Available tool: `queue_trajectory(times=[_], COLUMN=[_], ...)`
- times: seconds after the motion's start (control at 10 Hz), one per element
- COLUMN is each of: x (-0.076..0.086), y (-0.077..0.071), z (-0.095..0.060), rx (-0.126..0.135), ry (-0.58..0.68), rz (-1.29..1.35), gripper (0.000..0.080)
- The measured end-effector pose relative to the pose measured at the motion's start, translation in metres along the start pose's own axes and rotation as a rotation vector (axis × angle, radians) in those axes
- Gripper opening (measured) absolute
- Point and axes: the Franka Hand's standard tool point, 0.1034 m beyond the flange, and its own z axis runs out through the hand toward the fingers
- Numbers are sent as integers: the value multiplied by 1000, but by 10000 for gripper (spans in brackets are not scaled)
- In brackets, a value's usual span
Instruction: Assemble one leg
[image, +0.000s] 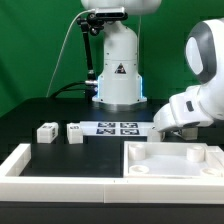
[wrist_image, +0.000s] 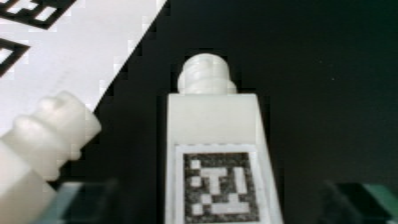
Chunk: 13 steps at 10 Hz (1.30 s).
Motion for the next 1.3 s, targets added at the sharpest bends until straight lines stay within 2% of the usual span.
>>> queue_trajectory(times=[0.1, 0.2, 0.3, 0.9, 1.0, 1.1, 1.3], x=[0, 0, 0, -2, -16, -21, -31], y=[0, 0, 0, 0, -1, 0, 0], z=[0, 0, 0, -2, -21, -37, -59], rx=[0, 0, 0, 5, 42, 66, 65], ry=[0, 0, 0, -5, -44, -32, -13], rz=[0, 0, 0, 2, 10, 19, 3], gripper=[404, 404, 290, 290, 290, 290, 291])
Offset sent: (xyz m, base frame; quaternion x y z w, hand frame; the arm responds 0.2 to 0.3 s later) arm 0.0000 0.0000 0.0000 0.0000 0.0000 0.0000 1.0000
